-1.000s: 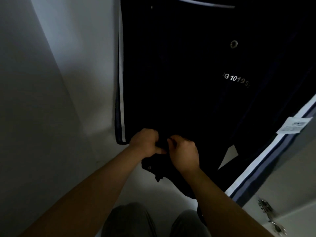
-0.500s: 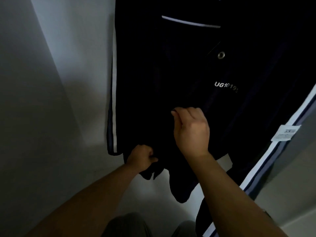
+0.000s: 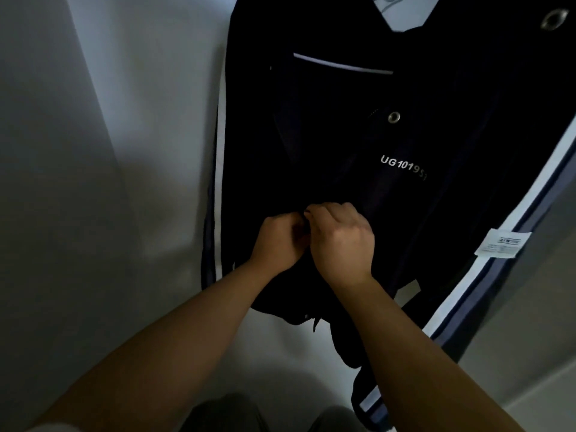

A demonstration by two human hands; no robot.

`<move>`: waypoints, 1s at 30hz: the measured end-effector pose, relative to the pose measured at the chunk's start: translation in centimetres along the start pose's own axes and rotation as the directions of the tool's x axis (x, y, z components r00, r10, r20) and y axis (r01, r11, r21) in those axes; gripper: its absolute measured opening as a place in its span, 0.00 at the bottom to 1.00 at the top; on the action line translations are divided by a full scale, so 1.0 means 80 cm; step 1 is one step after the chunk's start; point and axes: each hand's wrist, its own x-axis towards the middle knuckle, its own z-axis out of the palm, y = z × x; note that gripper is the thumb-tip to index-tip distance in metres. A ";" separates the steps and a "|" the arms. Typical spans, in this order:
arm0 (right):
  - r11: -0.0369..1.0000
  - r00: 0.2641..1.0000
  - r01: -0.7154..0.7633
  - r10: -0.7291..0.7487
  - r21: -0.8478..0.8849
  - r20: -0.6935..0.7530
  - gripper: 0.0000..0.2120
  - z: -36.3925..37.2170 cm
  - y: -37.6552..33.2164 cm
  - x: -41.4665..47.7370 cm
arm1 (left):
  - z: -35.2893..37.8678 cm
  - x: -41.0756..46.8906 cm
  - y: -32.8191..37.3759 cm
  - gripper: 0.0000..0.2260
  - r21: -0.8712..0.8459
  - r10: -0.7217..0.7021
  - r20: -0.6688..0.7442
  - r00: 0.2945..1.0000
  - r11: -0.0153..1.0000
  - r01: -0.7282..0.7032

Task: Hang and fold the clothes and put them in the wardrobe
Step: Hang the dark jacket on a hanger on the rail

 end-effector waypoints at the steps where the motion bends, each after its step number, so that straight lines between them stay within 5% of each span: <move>1: 0.999 0.999 0.043 -0.043 -0.030 -0.017 0.03 -0.004 -0.002 -0.002 | -0.001 -0.002 0.000 0.12 0.015 0.005 -0.011 1.000 1.000 -0.005; 5: 0.996 0.983 0.066 -0.076 -0.065 -0.166 0.04 -0.025 -0.007 0.023 | -0.005 -0.004 -0.005 0.19 0.034 -0.041 0.034 0.999 0.999 0.040; 10: 0.992 0.941 0.070 -0.100 -0.105 -0.324 0.05 -0.070 -0.012 0.099 | -0.017 0.011 -0.003 0.15 0.113 -0.156 0.106 0.982 0.983 0.144; 25: 0.990 0.855 -0.041 -0.037 -0.138 -0.517 0.08 -0.190 -0.022 0.269 | -0.027 0.035 0.039 0.12 0.473 -0.388 0.184 0.903 0.840 0.265; 30: 0.989 0.941 -0.040 -0.010 -0.140 -0.339 0.12 -0.197 -0.009 0.291 | -0.038 0.045 0.048 0.13 0.531 -0.415 0.247 0.875 0.814 0.236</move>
